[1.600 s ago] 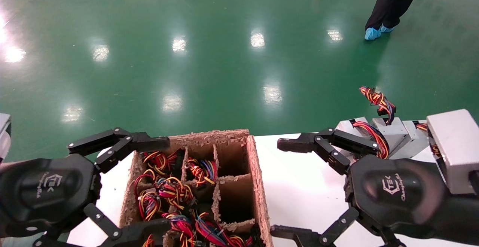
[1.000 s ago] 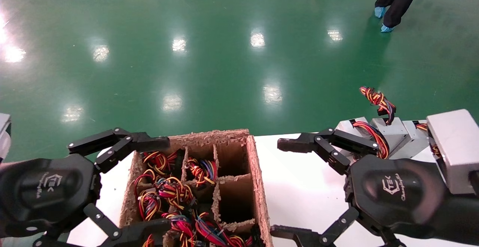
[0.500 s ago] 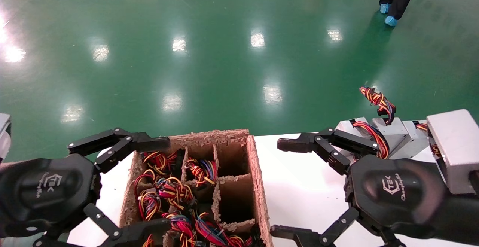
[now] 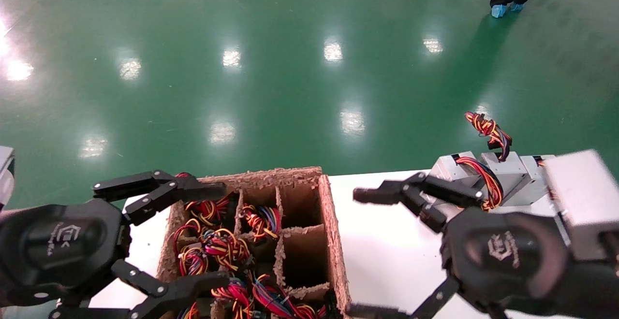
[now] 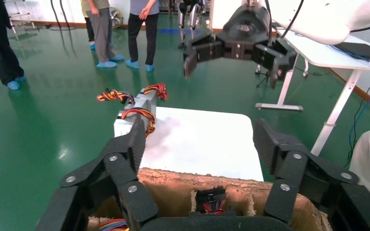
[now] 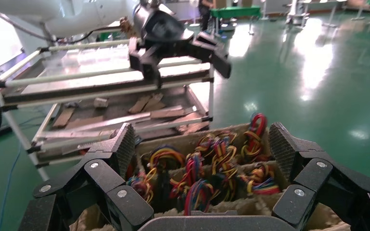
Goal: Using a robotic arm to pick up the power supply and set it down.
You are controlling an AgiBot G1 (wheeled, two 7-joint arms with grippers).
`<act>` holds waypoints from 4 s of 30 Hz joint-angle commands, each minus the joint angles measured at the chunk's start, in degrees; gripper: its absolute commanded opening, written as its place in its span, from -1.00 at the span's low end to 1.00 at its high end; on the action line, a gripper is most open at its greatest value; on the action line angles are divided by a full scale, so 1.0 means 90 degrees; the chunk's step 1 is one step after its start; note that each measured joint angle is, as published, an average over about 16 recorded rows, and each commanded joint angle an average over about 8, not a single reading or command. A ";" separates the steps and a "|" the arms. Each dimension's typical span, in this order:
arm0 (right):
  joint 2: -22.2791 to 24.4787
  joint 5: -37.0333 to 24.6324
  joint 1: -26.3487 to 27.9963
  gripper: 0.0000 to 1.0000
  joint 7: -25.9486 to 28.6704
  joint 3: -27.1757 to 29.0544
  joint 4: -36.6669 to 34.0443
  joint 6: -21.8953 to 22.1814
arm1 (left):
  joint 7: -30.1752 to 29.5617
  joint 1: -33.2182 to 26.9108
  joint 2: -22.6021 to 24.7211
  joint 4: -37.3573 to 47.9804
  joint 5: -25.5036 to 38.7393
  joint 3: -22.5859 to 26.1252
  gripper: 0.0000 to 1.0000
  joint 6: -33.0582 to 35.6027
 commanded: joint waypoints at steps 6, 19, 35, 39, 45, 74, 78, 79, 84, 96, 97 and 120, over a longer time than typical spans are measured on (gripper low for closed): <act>-0.0160 -0.0678 0.0138 1.00 0.0008 -0.0272 0.0049 0.0259 | 0.0000 0.0000 0.0000 0.0000 0.0000 0.0000 -1.00 0.0000; -0.0733 -0.1972 0.0218 0.92 0.0384 -0.0879 0.0343 0.1104 | 0.0000 0.0000 0.0000 0.0000 0.0000 0.0000 -1.00 0.0000; -0.1202 -0.2544 0.0192 -1.00 0.0303 -0.1341 0.0412 0.1069 | 0.0000 0.0000 0.0000 0.0000 0.0000 0.0001 -1.00 0.0000; -0.1311 -0.2642 0.0173 -1.00 0.0290 -0.1415 0.0417 0.1108 | 0.0000 0.0000 0.0000 0.0000 0.0000 0.0001 -1.00 0.0000; -0.1488 -0.2765 0.0147 -1.00 0.0311 -0.1506 0.0419 0.1213 | 0.0000 0.0000 0.0000 0.0000 0.0000 0.0001 -1.00 0.0000; -0.1534 -0.2548 -0.0099 -1.00 0.0452 -0.1430 0.0159 0.1394 | 0.0001 -0.0001 0.0000 0.0000 -0.0001 0.0001 -1.00 0.0000; -0.1512 -0.2358 -0.0097 -1.00 0.0483 -0.1383 0.0003 0.1272 | 0.0001 -0.0001 0.0000 0.0000 -0.0001 0.0001 -1.00 0.0000; -0.1509 -0.2298 -0.0095 -1.00 0.0491 -0.1369 -0.0049 0.1234 | 0.0001 -0.0001 0.0000 0.0000 -0.0001 0.0001 -1.00 0.0000; -0.1493 -0.1937 -0.0059 -1.00 0.0497 -0.1278 -0.0358 0.0965 | 0.0001 -0.0001 0.0000 0.0000 -0.0001 0.0001 -1.00 0.0000; -0.1303 -0.0953 0.0074 -1.00 0.0373 -0.0916 -0.0965 0.0202 | 0.0001 -0.0001 0.0000 0.0000 -0.0001 0.0002 -1.00 0.0000; -0.1296 -0.0839 0.0089 -1.00 0.0389 -0.0878 -0.1046 0.0131 | 0.0001 -0.0001 0.0000 0.0000 -0.0001 0.0002 -1.00 0.0000; -0.1477 0.1506 0.0732 -1.00 0.0837 -0.0332 -0.2763 -0.0355 | 0.0001 -0.0001 -0.0001 0.0000 -0.0001 0.0002 -1.00 0.0000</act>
